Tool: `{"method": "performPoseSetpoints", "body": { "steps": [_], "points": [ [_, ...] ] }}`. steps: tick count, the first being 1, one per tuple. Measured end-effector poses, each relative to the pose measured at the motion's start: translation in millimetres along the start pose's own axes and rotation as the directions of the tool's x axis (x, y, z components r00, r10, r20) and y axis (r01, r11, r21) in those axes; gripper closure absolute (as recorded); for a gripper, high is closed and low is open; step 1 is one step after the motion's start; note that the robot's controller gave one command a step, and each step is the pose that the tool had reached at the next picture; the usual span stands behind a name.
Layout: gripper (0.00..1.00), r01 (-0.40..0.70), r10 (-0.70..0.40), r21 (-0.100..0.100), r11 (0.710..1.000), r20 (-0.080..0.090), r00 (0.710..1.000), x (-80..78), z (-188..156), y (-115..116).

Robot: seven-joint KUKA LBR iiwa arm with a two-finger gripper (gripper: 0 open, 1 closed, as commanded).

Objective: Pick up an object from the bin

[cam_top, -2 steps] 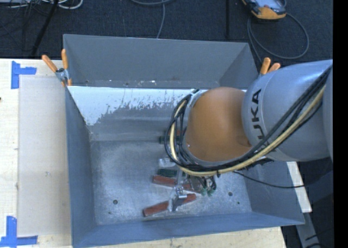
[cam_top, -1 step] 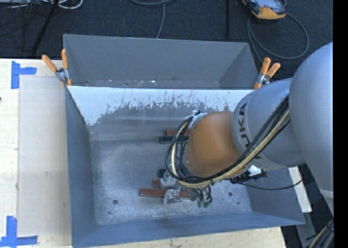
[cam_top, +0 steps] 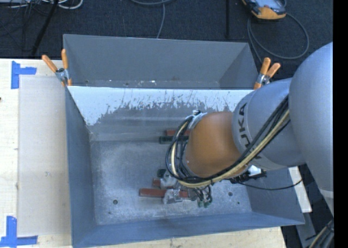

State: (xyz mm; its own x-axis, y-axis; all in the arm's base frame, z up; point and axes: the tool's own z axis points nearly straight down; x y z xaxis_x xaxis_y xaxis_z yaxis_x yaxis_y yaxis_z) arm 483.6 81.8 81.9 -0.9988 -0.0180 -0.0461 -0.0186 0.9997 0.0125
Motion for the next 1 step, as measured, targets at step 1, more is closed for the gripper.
{"method": "performPoseSetpoints", "body": {
  "steps": [1],
  "points": [
    [1.00, 0.059, -0.059, 0.010, 0.998, -0.044, 0.997, -24.7, -141.9, -2.9]
  ]
}}
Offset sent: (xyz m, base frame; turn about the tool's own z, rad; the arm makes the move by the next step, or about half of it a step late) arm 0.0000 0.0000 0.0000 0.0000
